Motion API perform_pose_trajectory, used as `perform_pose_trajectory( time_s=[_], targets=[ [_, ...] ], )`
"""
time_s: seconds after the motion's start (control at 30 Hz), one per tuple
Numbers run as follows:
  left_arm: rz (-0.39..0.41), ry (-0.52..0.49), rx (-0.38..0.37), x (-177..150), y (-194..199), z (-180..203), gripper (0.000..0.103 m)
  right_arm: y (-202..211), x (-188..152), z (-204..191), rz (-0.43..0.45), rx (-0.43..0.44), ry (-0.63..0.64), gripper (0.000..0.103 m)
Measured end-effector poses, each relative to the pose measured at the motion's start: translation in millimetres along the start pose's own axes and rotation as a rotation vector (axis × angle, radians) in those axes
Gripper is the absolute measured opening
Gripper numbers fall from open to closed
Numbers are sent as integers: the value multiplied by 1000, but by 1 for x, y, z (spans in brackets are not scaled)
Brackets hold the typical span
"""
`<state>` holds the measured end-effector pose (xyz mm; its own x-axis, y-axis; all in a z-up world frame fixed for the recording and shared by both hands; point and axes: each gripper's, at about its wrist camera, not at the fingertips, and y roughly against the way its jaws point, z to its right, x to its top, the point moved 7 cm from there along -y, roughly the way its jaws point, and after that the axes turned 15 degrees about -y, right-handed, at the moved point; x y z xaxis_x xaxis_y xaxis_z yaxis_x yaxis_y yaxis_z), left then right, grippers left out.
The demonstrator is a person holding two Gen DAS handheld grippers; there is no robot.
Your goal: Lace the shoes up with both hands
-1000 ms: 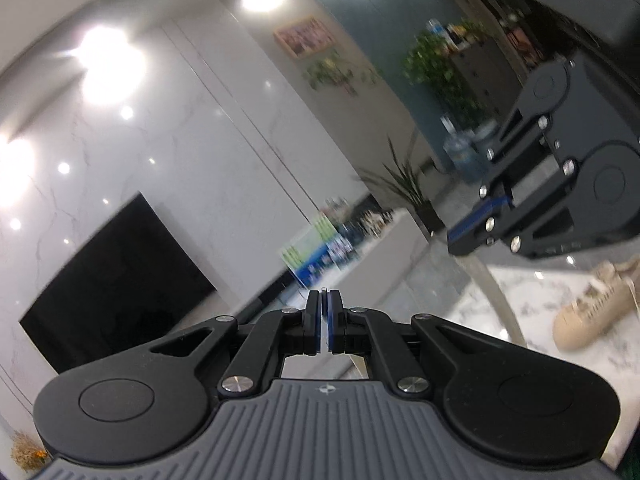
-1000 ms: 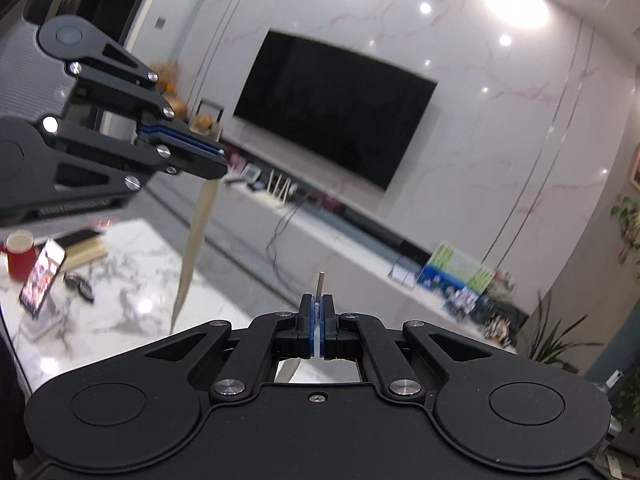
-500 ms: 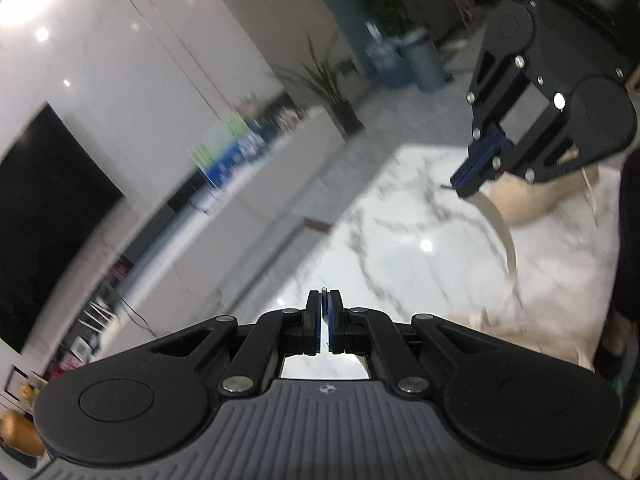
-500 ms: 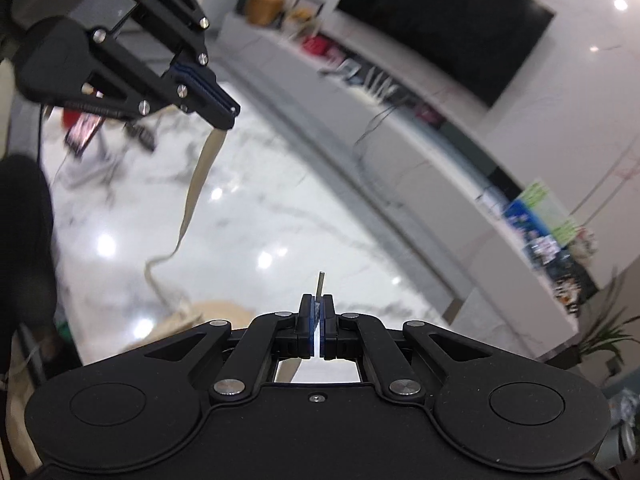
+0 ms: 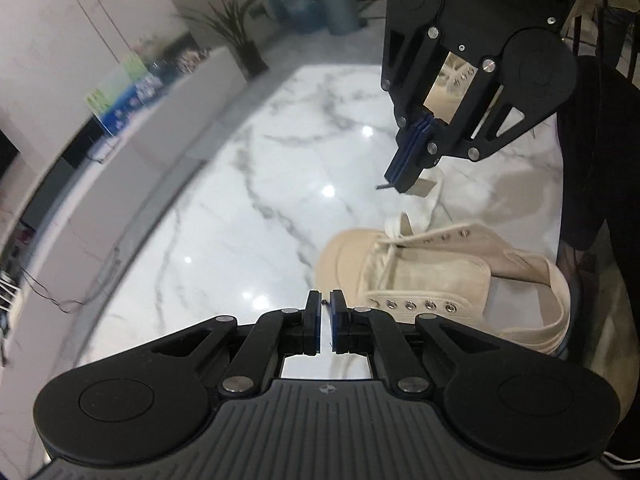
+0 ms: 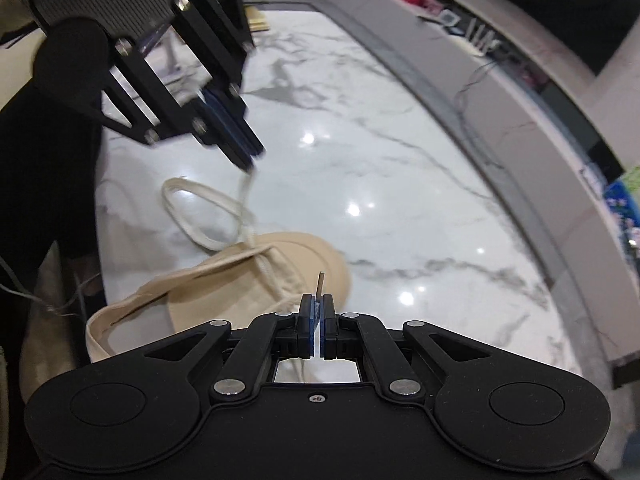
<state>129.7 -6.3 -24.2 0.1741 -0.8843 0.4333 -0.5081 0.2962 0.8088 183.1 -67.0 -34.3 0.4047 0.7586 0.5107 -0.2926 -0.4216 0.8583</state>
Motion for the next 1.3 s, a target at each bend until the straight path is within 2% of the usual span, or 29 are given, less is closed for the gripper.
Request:
perform_pose_trajectory(
  time_s=[0.23, 0.43, 0.63, 0.83, 0.93, 0.97, 1.17, 1.27, 1.3],
  targets=[
    [10, -4, -114, -4, -26, 12, 5, -16, -5, -15, -26, 91, 49, 1],
    [4, 1, -147, -11, -46, 20, 5, -29, -2, -19, -43, 137, 68, 1],
    [18, 2, -172, -13, -38, 27, 5, -35, -7, -23, -82, 166, 104, 1],
    [-2, -5, -176, -14, -42, 31, 6, -39, -12, -28, -94, 171, 165, 1],
    [-8, -2, -175, -15, -44, 30, 18, -42, -15, -31, -92, 170, 213, 1],
    [1, 3, -183, -15, -43, 29, 19, -43, -15, -32, -91, 169, 228, 1],
    [23, -27, -196, -13, -43, 29, 18, -44, -20, -37, -80, 161, 297, 1],
    [20, -60, -202, -12, -47, 31, 9, -45, -20, -39, -71, 159, 316, 1],
    [19, -71, -204, -12, -48, 32, 9, -45, -20, -40, -69, 158, 320, 1]
  ],
)
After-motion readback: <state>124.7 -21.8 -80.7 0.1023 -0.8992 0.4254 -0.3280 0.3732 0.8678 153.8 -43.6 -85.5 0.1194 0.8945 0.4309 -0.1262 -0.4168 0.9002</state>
